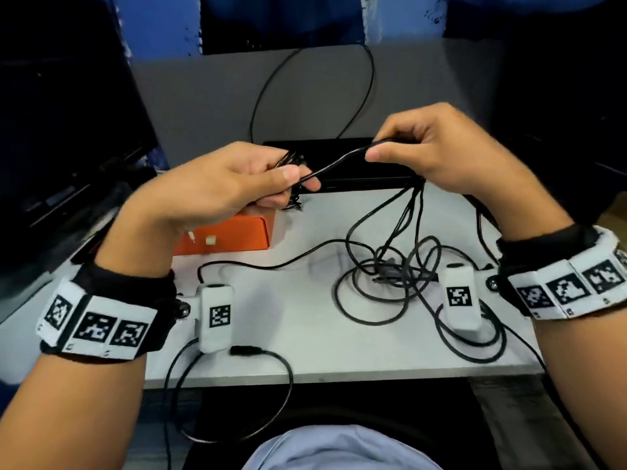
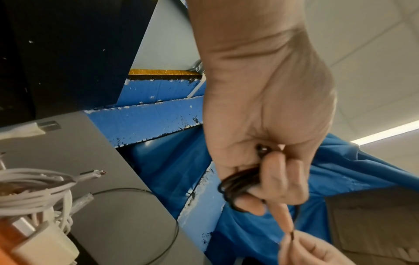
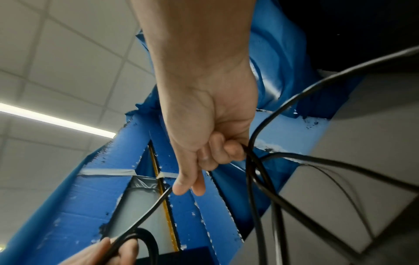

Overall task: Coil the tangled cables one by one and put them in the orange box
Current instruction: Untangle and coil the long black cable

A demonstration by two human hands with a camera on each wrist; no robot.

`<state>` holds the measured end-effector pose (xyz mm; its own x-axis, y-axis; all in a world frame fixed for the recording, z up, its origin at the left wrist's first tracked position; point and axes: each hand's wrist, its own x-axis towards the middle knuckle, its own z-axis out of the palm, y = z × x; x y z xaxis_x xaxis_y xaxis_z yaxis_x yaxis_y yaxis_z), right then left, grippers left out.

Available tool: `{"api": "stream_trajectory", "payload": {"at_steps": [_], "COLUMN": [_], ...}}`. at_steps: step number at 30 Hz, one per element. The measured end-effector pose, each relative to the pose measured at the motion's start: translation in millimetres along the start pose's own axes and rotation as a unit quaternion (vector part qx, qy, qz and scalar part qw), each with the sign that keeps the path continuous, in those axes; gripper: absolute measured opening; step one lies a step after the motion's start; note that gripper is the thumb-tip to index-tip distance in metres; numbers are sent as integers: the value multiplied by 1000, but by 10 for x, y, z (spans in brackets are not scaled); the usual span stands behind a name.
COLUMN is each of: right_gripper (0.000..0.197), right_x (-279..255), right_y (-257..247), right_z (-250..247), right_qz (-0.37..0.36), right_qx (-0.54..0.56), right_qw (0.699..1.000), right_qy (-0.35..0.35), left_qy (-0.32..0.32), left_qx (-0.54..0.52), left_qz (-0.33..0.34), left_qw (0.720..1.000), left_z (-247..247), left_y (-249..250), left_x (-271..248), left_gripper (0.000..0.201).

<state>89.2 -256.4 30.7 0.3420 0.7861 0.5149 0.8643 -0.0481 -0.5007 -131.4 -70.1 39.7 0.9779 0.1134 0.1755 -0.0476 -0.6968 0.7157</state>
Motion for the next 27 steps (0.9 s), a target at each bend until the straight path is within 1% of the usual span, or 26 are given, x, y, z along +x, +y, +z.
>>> {"api": "stream_trajectory", "payload": {"at_steps": [2,4,7,9,11,13,16,17,18,19,21,23,24,25,26,27], "right_gripper": [21,25,26,24,24,25,30,31,31,30,30,34,40,48,57,65], "right_x": [54,88,97,97,95,103,97,81,71,65,45,26,13,-1,-19,-41], "right_y": [115,209,303,343,375,439,698,805,891,935,854,592,404,208,46,-76], "right_z": [87,141,158,143,120,101,50,5,-54,-117,-203,-188,-131,-48,66,199], "right_qz": [18,50,87,98,106,114,160,181,198,206,192,163,151,137,123,112], "right_qx": [-24,-61,-95,-99,-111,-147,-254,-272,-274,-268,-237,-180,-148,-113,-88,-82], "right_qw": [999,996,988,985,980,969,932,923,919,921,936,957,963,965,959,947], "right_qy": [-12,-40,-86,-100,-124,-162,-202,-203,-202,-196,-176,-157,-166,-195,-240,-291], "left_qy": [20,55,121,174,224,263,312,329,346,356,356,340,330,321,316,314], "left_qx": [10,-17,-94,-165,-251,-336,-443,-452,-445,-430,-389,-355,-346,-342,-337,-332], "left_qz": [2,-4,-8,-12,-16,-2,41,57,67,69,51,30,25,23,22,19], "left_qw": [1000,998,988,971,942,904,840,827,823,827,848,870,878,883,887,889], "left_z": [-26,-57,-90,-101,-109,-127,-298,-396,-488,-562,-590,-482,-409,-338,-279,-235], "left_y": [-17,-68,-129,-151,-167,-174,-188,-205,-222,-235,-237,-196,-159,-119,-79,-45], "left_x": [8,17,59,99,144,172,125,84,34,-10,-57,-26,3,34,58,75], "left_gripper": [27,27,28,27,26,25,25,26,26,26,24,24,23,23,24,24]}}
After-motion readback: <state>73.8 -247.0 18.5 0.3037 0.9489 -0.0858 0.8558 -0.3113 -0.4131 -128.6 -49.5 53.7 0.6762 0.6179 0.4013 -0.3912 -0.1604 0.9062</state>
